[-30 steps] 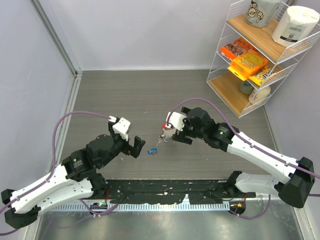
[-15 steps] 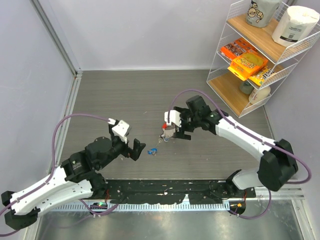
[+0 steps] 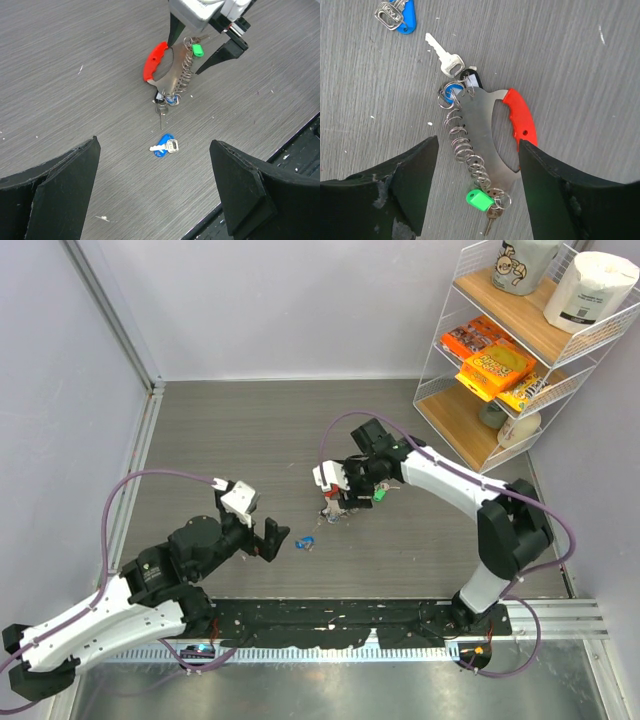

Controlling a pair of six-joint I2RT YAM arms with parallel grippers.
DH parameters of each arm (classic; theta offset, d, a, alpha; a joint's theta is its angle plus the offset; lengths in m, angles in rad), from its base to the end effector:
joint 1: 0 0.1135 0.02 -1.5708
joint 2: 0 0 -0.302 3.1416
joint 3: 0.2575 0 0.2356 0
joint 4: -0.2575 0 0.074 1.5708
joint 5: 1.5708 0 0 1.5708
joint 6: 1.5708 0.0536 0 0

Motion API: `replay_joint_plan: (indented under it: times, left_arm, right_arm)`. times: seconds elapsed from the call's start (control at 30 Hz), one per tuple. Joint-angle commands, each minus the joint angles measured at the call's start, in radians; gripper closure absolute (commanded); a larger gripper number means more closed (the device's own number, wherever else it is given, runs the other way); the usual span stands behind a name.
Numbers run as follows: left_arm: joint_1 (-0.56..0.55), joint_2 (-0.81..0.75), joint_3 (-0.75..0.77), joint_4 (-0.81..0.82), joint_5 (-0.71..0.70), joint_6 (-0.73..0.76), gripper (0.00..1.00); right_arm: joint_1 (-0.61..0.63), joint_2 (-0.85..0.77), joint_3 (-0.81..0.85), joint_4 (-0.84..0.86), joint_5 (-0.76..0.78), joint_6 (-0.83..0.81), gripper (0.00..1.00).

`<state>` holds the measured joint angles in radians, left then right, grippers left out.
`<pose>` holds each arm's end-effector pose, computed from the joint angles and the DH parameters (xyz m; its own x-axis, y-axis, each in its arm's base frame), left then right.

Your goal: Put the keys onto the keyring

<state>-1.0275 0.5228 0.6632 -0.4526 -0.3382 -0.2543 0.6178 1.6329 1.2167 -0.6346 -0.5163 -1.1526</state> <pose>0.0639 -0.0713 0.3173 -0.3158 0.0638 -0.9467 0.5836 0.7997 -0.1408 0.2547 0.2135 0.2730 0.3558 -0.7221 -0.5933 -0.9322 -0.2292 -0.2801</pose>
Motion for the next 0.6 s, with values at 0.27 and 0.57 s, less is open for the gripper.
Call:
replay_joint_plan:
  times: [0.27, 0.57]
  left_arm:
    - [-0.002, 0.006, 0.004, 0.041, -0.024, 0.001, 0.01]
    - [-0.003, 0.016, 0.004, 0.045, -0.030, 0.009, 0.01]
  right_arm:
    - [0.005, 0.125, 0.115, -0.152, -0.077, -0.104, 0.32]
    - [0.030, 0.185, 0.159, -0.154, -0.045, -0.104, 0.36]
